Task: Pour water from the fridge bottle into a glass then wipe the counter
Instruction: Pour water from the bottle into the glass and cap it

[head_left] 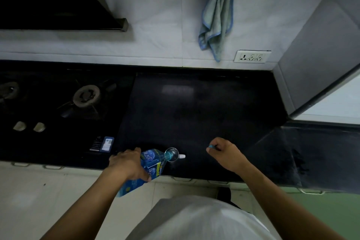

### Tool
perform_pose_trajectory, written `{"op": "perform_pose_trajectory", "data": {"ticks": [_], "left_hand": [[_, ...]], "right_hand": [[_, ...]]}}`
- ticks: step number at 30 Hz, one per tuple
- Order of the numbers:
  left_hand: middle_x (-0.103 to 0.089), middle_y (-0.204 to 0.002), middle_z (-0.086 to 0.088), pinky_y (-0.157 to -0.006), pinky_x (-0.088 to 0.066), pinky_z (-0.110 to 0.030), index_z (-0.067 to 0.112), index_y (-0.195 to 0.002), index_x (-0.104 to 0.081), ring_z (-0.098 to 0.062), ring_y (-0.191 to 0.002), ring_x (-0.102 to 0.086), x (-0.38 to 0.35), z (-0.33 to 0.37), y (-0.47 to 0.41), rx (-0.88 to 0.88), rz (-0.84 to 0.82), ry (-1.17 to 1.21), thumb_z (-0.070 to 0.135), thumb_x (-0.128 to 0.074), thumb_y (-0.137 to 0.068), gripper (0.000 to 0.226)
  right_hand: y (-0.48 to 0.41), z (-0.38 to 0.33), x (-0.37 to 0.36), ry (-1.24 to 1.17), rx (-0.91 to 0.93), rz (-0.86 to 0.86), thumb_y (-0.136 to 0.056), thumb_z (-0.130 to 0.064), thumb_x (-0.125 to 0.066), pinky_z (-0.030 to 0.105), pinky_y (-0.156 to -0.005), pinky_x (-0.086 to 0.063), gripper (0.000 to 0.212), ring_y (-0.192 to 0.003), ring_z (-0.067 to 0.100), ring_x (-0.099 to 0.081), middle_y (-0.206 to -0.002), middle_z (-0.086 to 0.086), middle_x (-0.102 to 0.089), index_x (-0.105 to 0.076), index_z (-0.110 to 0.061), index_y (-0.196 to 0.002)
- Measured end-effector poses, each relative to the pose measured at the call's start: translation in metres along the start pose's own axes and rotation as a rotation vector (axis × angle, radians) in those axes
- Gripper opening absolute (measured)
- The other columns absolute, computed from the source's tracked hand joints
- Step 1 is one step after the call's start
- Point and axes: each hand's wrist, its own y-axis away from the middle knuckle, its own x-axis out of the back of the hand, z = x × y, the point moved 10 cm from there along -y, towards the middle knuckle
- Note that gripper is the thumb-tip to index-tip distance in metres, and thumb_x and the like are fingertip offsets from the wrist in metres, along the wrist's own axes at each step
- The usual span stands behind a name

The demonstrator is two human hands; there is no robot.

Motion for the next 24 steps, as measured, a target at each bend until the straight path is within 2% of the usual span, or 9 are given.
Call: {"op": "perform_pose_trajectory", "data": {"ticks": [4, 14, 16, 20, 22, 24], "left_hand": [[-0.052, -0.145, -0.001, -0.103, -0.045, -0.042, 0.027, -0.143, -0.039, -0.026, -0.133, -0.051, -0.0009, -0.0015, 0.0009, 0.004, -0.001, 0.015, 0.071, -0.079, -0.055, 0.107], [-0.059, -0.134, 0.002, -0.089, -0.051, -0.032, 0.027, -0.134, -0.051, -0.019, -0.119, -0.061, 0.0008, -0.0015, 0.0046, -0.012, -0.025, 0.120, 0.076, -0.075, -0.057, 0.094], [-0.062, -0.126, 0.003, -0.087, -0.053, -0.031, 0.027, -0.129, -0.056, -0.018, -0.110, -0.064, 0.0016, -0.0005, 0.0045, -0.021, -0.029, 0.188, 0.077, -0.075, -0.055, 0.091], [-0.065, -0.106, 0.004, -0.071, -0.053, -0.026, 0.023, -0.121, -0.064, -0.010, -0.085, -0.065, -0.0003, -0.0001, 0.0025, -0.050, -0.095, 0.295, 0.080, -0.072, -0.058, 0.086], [-0.068, -0.104, 0.004, -0.076, -0.054, -0.027, 0.019, -0.115, -0.067, -0.011, -0.085, -0.066, -0.0016, 0.0011, 0.0022, -0.066, -0.131, 0.329, 0.082, -0.068, -0.062, 0.082], [-0.075, -0.095, 0.005, -0.075, -0.055, -0.026, 0.017, -0.101, -0.073, -0.012, -0.082, -0.072, -0.0062, 0.0007, -0.0008, -0.062, -0.174, 0.423, 0.081, -0.069, -0.063, 0.074]], "right_hand": [[0.0027, -0.0026, -0.0006, -0.023, 0.003, -0.006, -0.094, -0.038, -0.063, 0.024, -0.054, -0.046, 0.014, -0.062, 0.012, -0.058, -0.078, 0.002, -0.064, -0.060, -0.025, -0.092], [0.0029, -0.0054, -0.0047, 0.004, -0.005, -0.013, -0.094, -0.039, -0.063, 0.027, -0.060, -0.050, 0.014, -0.067, 0.013, -0.061, -0.081, 0.002, -0.066, -0.059, -0.026, -0.090], [0.0026, -0.0039, -0.0053, 0.008, -0.005, -0.010, -0.093, -0.040, -0.064, 0.030, -0.063, -0.052, 0.015, -0.067, 0.015, -0.062, -0.080, 0.002, -0.066, -0.060, -0.026, -0.089], [0.0033, -0.0027, -0.0070, 0.011, -0.006, -0.017, -0.092, -0.040, -0.064, 0.033, -0.065, -0.055, 0.015, -0.068, 0.016, -0.063, -0.081, 0.003, -0.067, -0.060, -0.026, -0.088], [0.0046, -0.0034, -0.0065, 0.011, -0.007, -0.013, -0.092, -0.040, -0.064, 0.031, -0.065, -0.055, 0.014, -0.069, 0.015, -0.064, -0.082, 0.003, -0.067, -0.060, -0.027, -0.088], [0.0063, -0.0033, -0.0070, 0.012, -0.018, -0.020, -0.093, -0.040, -0.063, 0.031, -0.065, -0.055, 0.014, -0.071, 0.017, -0.065, -0.083, 0.003, -0.067, -0.060, -0.027, -0.089]]}}
